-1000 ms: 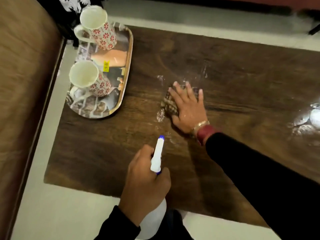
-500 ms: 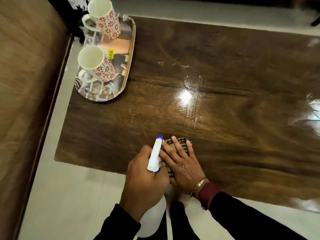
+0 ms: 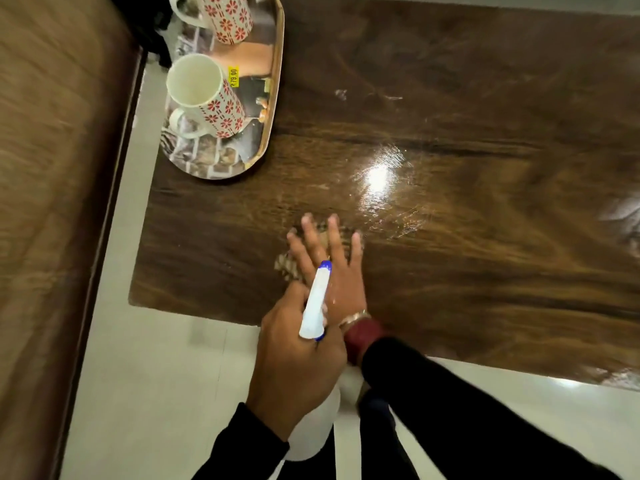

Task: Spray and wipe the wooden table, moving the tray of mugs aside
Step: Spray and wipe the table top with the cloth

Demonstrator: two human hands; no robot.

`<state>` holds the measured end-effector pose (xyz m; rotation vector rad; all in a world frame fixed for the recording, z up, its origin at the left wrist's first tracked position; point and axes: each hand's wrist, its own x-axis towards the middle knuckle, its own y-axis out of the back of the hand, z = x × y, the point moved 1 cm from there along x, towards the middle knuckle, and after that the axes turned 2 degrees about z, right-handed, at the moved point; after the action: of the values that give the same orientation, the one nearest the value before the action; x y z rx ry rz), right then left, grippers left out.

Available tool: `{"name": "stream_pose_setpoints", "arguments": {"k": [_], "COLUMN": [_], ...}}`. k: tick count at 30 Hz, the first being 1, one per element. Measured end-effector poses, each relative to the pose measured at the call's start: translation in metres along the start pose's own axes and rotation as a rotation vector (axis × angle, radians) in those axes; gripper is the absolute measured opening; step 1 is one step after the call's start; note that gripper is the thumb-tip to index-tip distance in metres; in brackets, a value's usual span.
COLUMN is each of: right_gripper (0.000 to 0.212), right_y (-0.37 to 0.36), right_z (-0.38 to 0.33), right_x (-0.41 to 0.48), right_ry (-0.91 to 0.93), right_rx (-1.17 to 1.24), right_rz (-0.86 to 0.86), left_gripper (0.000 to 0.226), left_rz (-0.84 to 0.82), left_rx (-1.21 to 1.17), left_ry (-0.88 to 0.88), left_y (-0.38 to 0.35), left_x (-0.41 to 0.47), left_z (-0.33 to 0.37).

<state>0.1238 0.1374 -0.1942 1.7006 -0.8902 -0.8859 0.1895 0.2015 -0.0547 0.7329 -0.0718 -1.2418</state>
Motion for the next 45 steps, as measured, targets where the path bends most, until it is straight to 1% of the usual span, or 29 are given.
{"name": "stream_pose_setpoints", "arguments": {"k": [2,3,4,5,7,8,10,11,13,15,17,19,21,23,25,27,29,30,31,33,36,38,39,40,41,42,43,44,45], "right_gripper": [0.065,0.066,0.072,0.083,0.106,0.108,0.102,0.1,0.098,0.097,0.095,0.086,0.071,0.067,0.08,0.1,0.103,0.103,0.103,0.099,0.078,0.064,0.061,0.062,0.065,0.073,0.085,0.095,0.1], "right_y": [-0.013,-0.016,-0.016,-0.013,-0.003,0.006,0.019,0.024,0.03,0.029,0.021,0.005,-0.012,-0.02,-0.015,-0.005,0.008,0.012,0.013,0.012,-0.004,-0.019,-0.024,-0.026,-0.025,-0.022,-0.019,-0.015,-0.012], "right_z": [-0.018,-0.014,-0.004,0.01,0.039,0.051,0.059,0.057,0.044,0.018,-0.02,-0.062,-0.092,-0.088,-0.062,-0.029,-0.014,-0.02,-0.031,-0.066,-0.125,-0.157,-0.164,-0.163,-0.154,-0.142,-0.132,-0.124,-0.121], "right_x": [-0.037,-0.054,-0.067,-0.076,-0.075,-0.065,-0.023,0.005,0.061,0.104,0.115,0.091,0.049,0.013,-0.003,0.004,0.033,0.05,0.066,0.092,0.105,0.096,0.087,0.08,0.075,0.072,0.073,0.078,0.086], "right_ry": [0.083,0.074,0.039,-0.009,-0.152,-0.249,-0.42,-0.473,-0.502,-0.459,-0.338,-0.15,0.029,0.097,0.022,-0.172,-0.416,-0.509,-0.559,-0.529,-0.348,-0.165,-0.05,0.051,0.105,0.098,0.035,-0.058,-0.151], "right_rx": [-0.012,-0.012,-0.005,-0.006,-0.029,-0.021,0.024,0.05,0.076,0.074,0.035,-0.013,-0.037,-0.027,-0.009,-0.015,0.024,0.045,0.061,0.084,0.083,0.067,0.062,0.057,0.054,0.052,0.045,0.032,0.025], "right_rz": [-0.022,-0.016,-0.011,-0.006,-0.006,-0.007,0.004,0.014,0.028,0.035,0.038,0.028,-0.01,-0.025,-0.021,-0.016,0.002,0.014,0.032,0.038,0.026,-0.043,-0.074,-0.085,-0.068,-0.044,-0.03,-0.022,-0.015], "left_gripper": [0.032,0.025,0.017,0.013,0.013,0.016,0.028,0.032,0.023,0.016,0.012,0.01,0.014,0.017,0.012,0.013,0.016,0.018,0.019,0.016,0.013,0.015,0.016,0.018,0.018,0.015,0.012,0.012,0.012], "left_rz": [0.001,-0.008,-0.02,-0.034,-0.031,-0.008,0.059,0.075,0.04,0.007,0.057,0.093,0.085,0.04,0.047,0.061,0.053,0.039,0.029,0.051,0.111,0.132,0.138,0.144,0.157,0.177,0.199,0.22,0.232], "left_rx": [-0.005,0.009,0.028,0.046,0.047,0.04,0.045,0.055,0.065,0.08,0.072,0.047,0.041,0.065,0.052,0.031,0.029,0.029,0.034,0.042,0.047,0.041,0.057,0.081,0.092,0.086,0.074,0.069,0.069], "left_ry": [0.009,0.0,-0.004,-0.003,-0.005,-0.015,-0.063,-0.092,-0.103,-0.085,-0.107,-0.116,-0.113,-0.093,-0.075,-0.046,-0.048,-0.048,-0.054,-0.071,-0.067,-0.048,-0.047,-0.048,-0.042,-0.029,-0.015,-0.012,-0.012], "left_y": [0.011,0.016,0.02,0.025,0.034,0.037,0.045,0.048,0.053,0.06,0.069,0.076,0.084,0.089,0.095,0.1,0.104,0.106,0.108,0.114,0.124,0.13,0.134,0.139,0.145,0.151,0.158,0.164,0.169], "left_x": [0.004,0.006,0.007,0.008,0.009,0.009,0.01,0.011,0.016,0.024,0.032,0.037,0.044,0.049,0.052,0.054,0.055,0.055,0.056,0.058,0.063,0.067,0.07,0.073,0.075,0.078,0.079,0.081,0.081], "left_z": [-0.005,-0.007,-0.011,-0.014,-0.019,-0.02,-0.023,-0.024,-0.03,-0.033,-0.035,-0.033,-0.035,-0.039,-0.043,-0.048,-0.052,-0.054,-0.055,-0.058,-0.063,-0.068,-0.071,-0.075,-0.079,-0.083,-0.087,-0.092,-0.096]}}
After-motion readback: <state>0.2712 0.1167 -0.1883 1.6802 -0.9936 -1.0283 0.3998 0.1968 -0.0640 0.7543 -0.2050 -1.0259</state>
